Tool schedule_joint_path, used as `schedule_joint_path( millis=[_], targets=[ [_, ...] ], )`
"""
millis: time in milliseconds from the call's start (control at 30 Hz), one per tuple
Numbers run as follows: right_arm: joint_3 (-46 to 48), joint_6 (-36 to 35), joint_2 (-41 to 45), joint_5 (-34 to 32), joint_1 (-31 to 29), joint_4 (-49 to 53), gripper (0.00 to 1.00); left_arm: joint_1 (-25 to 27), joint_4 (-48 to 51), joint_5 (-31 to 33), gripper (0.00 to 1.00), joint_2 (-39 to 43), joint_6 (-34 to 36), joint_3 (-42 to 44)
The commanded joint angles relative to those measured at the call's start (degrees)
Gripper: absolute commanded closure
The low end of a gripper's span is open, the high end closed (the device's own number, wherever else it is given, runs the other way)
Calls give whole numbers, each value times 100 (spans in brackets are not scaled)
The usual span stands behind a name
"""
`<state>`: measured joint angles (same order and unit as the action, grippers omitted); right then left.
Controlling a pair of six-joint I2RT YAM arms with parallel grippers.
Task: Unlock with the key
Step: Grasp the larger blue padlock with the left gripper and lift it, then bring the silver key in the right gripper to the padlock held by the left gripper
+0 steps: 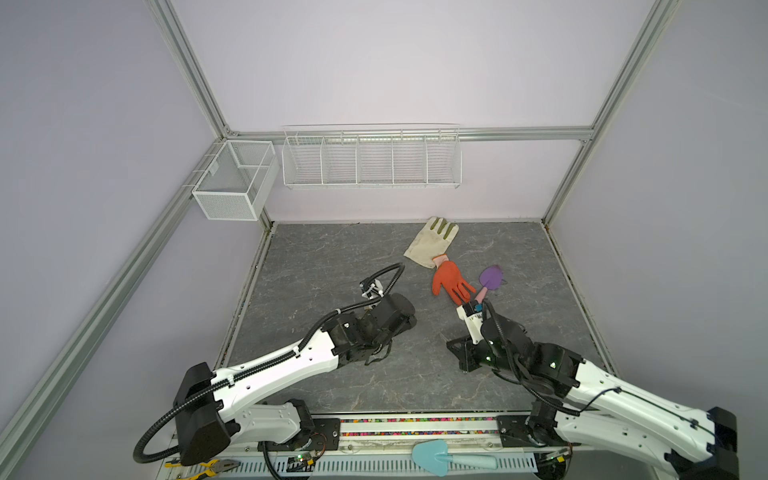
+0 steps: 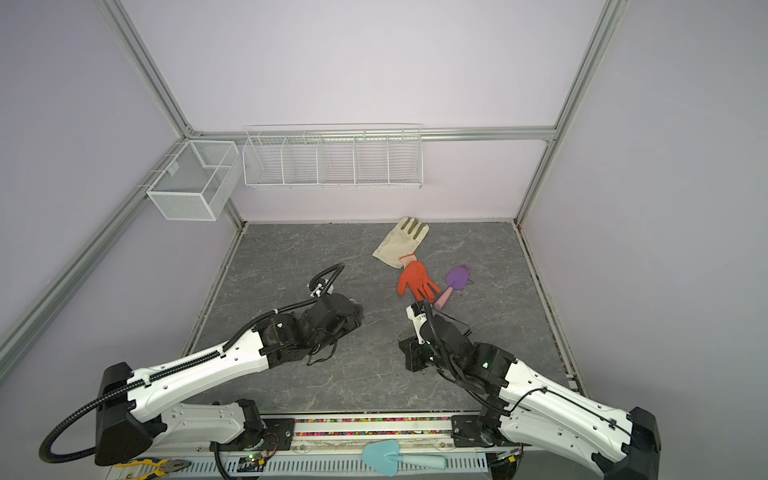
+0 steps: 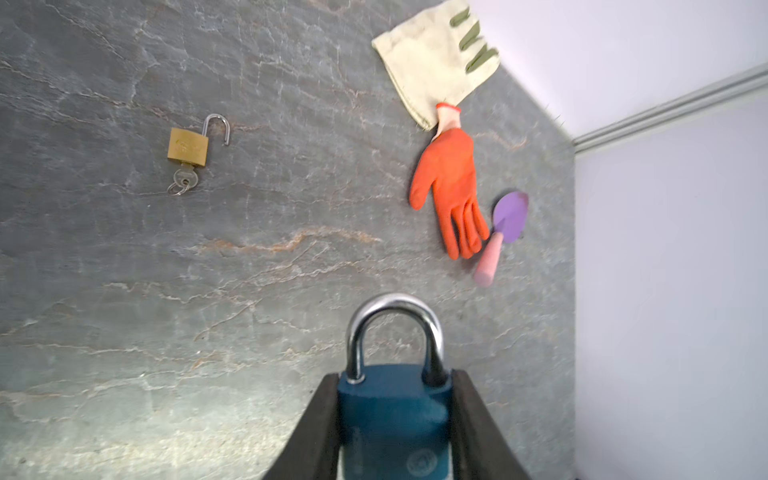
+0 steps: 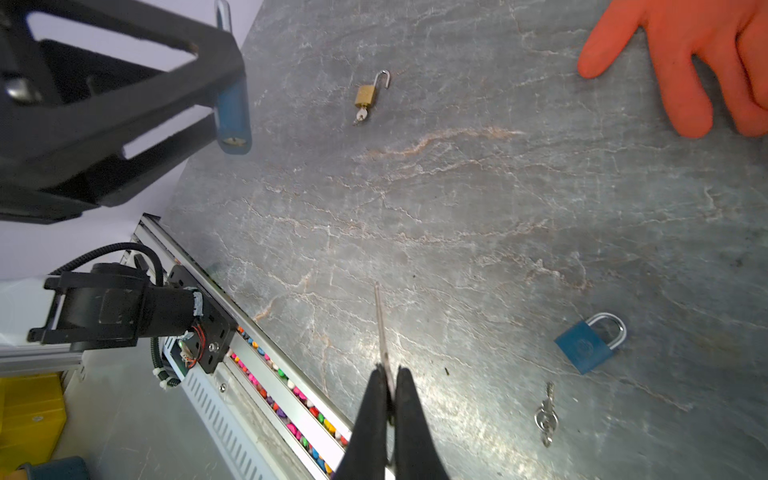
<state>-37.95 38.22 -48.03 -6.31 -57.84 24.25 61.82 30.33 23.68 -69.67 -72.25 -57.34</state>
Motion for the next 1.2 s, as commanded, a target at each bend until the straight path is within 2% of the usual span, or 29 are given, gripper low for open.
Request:
schedule_joint_path(
  millis=[0, 233, 467, 700, 867, 1167],
  targets=[
    [-205, 203, -148, -531, -229, -409, 93, -65, -495, 244, 100, 198, -614, 74],
    [-350, 163, -393, -1162, -632, -934, 93, -91, -1225, 256, 100, 377, -1133, 381],
    [-646, -30, -682, -1642, -893, -1269, 94, -91, -1291, 201, 100, 316, -1642, 373],
    [-937, -206, -1170, -1726, -977, -1497, 94, -92, -1287, 137, 100, 227, -1751, 285],
    [-1194, -305, -1443, -1885, -969, -1268, 94, -91, -1093, 198, 100, 208, -1765, 254],
    [-1441, -309, -1780, -1752, -963, -1189, 94, -93, -1205, 255, 100, 243, -1738, 316]
  ],
)
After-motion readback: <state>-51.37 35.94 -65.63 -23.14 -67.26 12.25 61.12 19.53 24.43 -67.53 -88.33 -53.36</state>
